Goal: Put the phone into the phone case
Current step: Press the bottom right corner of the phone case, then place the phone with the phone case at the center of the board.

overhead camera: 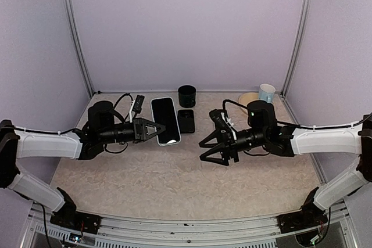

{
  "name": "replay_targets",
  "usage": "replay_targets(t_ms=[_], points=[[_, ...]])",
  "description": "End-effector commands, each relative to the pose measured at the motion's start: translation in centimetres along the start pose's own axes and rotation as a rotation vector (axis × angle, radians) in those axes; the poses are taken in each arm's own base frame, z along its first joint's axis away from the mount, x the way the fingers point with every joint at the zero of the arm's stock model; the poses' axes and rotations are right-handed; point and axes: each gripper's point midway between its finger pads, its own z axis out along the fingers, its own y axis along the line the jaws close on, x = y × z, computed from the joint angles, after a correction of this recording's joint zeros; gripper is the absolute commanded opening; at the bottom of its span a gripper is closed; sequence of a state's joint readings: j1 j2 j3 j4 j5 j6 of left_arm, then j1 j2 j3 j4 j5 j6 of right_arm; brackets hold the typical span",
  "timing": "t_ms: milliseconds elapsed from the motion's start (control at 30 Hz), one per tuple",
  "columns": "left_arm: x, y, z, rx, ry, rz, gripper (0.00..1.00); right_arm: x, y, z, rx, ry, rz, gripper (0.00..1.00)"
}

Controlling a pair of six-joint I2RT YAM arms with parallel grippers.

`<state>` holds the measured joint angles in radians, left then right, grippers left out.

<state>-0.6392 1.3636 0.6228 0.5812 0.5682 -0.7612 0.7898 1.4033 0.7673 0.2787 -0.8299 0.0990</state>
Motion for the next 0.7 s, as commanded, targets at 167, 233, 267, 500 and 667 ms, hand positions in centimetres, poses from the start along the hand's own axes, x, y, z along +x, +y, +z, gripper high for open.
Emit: replay_targets(t_ms=[167, 233, 267, 500, 667], points=[[-4.8, 2.3, -1.2, -0.149, 0.026, 0.014, 0.0, 0.4, -1.7, -2.1, 0.195, 0.014, -0.018, 0.8], [-5.6, 3.3, -1.4, -0.176, 0.04, 0.0, 0.0, 0.3, -1.8, -2.5, 0.225, 0.014, -0.02, 0.8], [-5.7, 3.9, -1.4, -0.187, 0.048, -0.008, 0.0, 0.2, -1.9, -2.7, 0.24, 0.013, -0.023, 0.8], [-6.2, 8.5, -1.6, -0.26, 0.12, -0.063, 0.0, -0.5, -1.6, -4.0, 0.29, 0.002, -0.041, 0.81], [-6.2, 11.5, -1.3, -0.332, 0.183, -0.087, 0.0, -0.3, -1.3, -4.2, 0.292, 0.006, -0.038, 0.81]])
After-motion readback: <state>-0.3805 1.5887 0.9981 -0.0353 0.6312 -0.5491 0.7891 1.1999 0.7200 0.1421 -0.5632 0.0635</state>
